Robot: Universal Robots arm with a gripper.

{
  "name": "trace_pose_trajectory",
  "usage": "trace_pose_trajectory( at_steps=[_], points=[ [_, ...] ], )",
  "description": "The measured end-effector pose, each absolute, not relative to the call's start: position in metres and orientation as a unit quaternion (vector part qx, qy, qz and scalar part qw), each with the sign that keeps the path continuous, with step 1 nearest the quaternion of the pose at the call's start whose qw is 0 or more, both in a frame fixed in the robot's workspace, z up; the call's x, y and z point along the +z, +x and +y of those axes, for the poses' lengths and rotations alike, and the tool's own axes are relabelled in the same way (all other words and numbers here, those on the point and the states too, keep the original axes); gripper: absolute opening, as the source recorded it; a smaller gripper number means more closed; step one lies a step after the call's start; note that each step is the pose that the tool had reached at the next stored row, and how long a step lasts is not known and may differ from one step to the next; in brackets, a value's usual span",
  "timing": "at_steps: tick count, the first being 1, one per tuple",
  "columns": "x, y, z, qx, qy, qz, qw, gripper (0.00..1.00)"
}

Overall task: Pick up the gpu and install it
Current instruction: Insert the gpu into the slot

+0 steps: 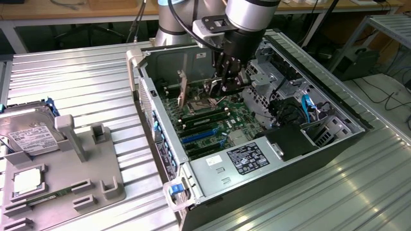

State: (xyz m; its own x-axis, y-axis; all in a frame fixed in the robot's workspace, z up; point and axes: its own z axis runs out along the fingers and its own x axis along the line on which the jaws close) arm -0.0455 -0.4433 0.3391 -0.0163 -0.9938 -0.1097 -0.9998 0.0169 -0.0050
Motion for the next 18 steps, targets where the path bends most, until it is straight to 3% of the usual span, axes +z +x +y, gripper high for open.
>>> trace_pose_trajectory(
  at_steps=[18],
  points=[
    [0.324,-0.051,-0.447,0.037,-0.700,0.712,0.041,0.28]
  ],
)
